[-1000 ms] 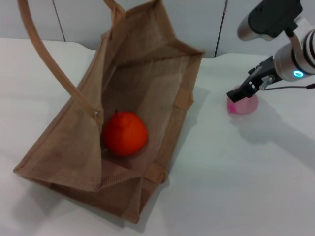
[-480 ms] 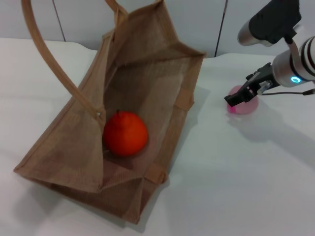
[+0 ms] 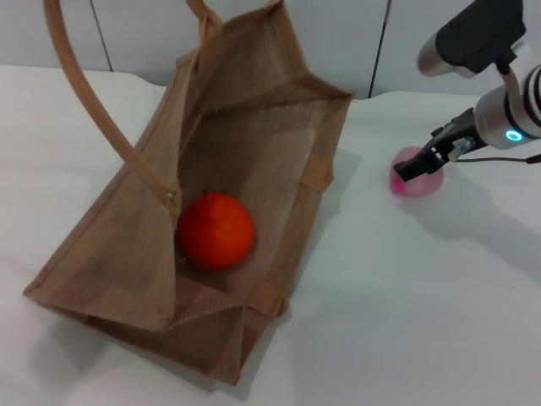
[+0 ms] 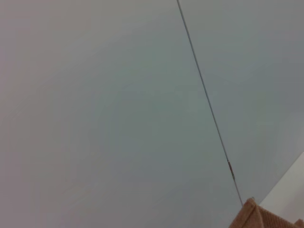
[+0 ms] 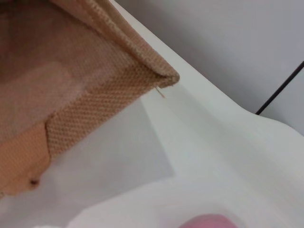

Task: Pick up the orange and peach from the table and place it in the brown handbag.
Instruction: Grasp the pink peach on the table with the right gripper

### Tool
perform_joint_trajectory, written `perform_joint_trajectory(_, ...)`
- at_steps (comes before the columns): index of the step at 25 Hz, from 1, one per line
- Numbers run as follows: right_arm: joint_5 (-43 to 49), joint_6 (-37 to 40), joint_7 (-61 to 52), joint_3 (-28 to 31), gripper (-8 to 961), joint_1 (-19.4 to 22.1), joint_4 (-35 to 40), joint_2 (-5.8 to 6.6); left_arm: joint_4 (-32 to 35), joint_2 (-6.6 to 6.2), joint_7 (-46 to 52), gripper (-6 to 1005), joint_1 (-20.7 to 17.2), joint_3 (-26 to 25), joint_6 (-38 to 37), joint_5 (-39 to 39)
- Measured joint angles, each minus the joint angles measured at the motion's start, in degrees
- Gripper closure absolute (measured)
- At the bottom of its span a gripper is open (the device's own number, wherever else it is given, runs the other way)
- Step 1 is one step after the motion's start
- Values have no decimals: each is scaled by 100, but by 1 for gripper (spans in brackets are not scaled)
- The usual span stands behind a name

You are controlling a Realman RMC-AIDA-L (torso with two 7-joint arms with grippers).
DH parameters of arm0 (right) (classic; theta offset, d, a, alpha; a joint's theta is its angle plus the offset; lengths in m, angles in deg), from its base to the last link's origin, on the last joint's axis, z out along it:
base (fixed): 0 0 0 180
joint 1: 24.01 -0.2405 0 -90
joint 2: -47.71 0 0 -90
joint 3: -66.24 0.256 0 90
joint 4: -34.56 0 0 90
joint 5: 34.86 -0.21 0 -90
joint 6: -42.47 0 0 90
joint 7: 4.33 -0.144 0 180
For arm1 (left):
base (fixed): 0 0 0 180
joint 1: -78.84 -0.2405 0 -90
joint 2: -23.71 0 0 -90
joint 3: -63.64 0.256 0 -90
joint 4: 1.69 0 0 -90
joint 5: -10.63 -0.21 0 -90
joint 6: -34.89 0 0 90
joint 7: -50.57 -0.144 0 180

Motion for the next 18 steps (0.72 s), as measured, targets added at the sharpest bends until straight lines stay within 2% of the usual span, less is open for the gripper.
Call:
perform_joint_trajectory(10, -19, 125, 9, 83, 122, -21, -244, 14, -7, -4, 3, 877, 98, 0, 47, -26)
perform_joint_trajectory(18, -40, 126, 43, 139, 140, -96, -384, -42, -12, -5, 6, 875, 122, 12, 58, -35)
